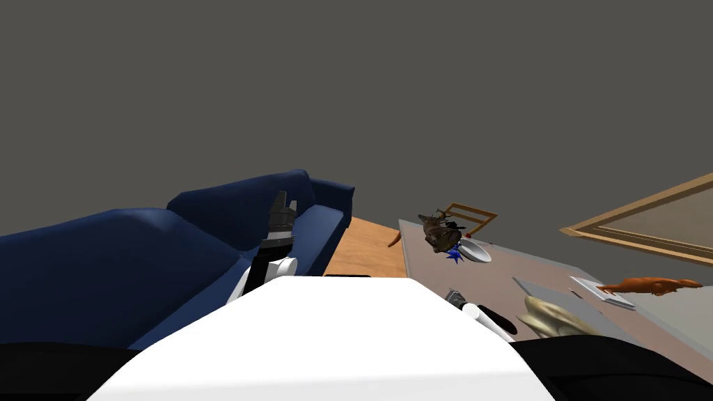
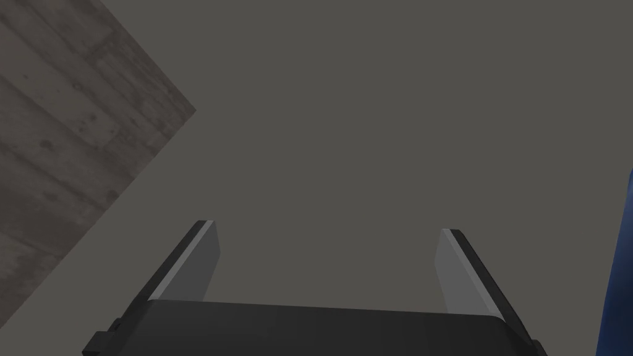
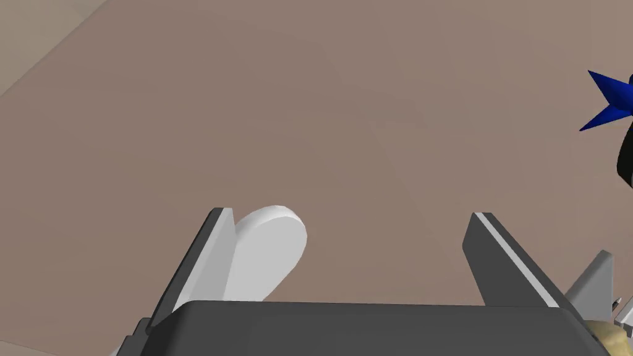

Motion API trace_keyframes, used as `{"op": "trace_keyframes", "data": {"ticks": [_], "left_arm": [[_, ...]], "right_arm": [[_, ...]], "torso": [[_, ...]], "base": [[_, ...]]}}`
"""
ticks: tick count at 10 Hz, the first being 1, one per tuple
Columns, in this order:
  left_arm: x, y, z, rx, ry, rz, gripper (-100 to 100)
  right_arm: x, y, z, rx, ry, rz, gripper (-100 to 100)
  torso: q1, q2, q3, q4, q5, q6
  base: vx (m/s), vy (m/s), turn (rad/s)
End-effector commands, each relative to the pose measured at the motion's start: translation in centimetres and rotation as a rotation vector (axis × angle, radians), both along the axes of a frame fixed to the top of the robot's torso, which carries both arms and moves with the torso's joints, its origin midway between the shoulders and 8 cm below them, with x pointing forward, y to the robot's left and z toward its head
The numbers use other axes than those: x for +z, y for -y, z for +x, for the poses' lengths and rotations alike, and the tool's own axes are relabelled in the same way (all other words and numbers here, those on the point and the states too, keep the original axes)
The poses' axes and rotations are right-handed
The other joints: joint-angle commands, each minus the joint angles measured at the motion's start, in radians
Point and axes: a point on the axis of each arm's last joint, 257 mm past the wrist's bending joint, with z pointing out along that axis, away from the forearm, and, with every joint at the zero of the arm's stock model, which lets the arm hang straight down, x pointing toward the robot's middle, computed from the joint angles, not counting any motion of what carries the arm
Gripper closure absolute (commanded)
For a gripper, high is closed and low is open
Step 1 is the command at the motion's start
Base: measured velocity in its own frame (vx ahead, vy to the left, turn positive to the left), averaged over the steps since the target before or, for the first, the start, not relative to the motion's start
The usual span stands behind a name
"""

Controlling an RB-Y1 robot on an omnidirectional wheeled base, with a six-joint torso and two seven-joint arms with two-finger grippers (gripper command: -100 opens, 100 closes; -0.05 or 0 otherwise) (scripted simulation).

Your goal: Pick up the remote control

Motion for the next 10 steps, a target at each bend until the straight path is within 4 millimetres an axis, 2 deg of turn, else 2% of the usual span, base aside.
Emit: {"op": "trace_keyframes", "data": {"ticks": [1,2,4,6,8,9,10], "left_arm": [[0.0,0.0,0.0,0.000,0.000,0.000,0],[0.0,0.0,0.0,0.000,0.000,0.000,0],[0.0,0.0,0.0,0.000,0.000,0.000,0],[0.0,0.0,0.0,0.000,0.000,0.000,0],[0.0,0.0,0.0,0.000,0.000,0.000,0],[0.0,0.0,0.0,0.000,0.000,0.000,0],[0.0,0.0,0.0,0.000,0.000,0.000,0]], "right_arm": [[-1.1,-0.2,-2.8,-0.099,-0.022,0.071,-100],[-1.4,-0.4,-3.2,-0.102,-0.034,0.083,-100],[-2.8,-1.5,-6.4,-0.226,-0.054,0.177,-100],[-3.0,-1.6,-6.8,-0.231,-0.062,0.184,-100],[-4.3,-3.2,-9.7,-0.347,-0.081,0.275,-100],[-4.3,-3.2,-9.7,-0.347,-0.081,0.275,-100],[-4.8,-4.0,-10.9,-0.399,-0.087,0.315,-100]], "torso": [[0.000,0.000,0.000,0.000,0.000,0.000],[-0.002,-0.004,-0.002,-0.001,0.000,0.000],[-0.002,-0.003,-0.002,-0.001,-0.001,-0.001],[-0.003,-0.001,-0.001,0.000,-0.001,-0.001],[-0.002,0.003,0.001,0.000,-0.001,0.000],[-0.004,0.000,0.000,0.000,-0.001,0.000],[-0.003,0.000,0.000,0.000,-0.001,-0.002]], "base": [[0.185,-0.054,-0.328],[0.147,-0.045,-0.099],[0.153,-0.066,-0.232],[0.078,-0.036,-0.021],[0.096,-0.063,-0.244],[0.111,-0.053,-0.082],[0.096,-0.053,-0.122]]}}
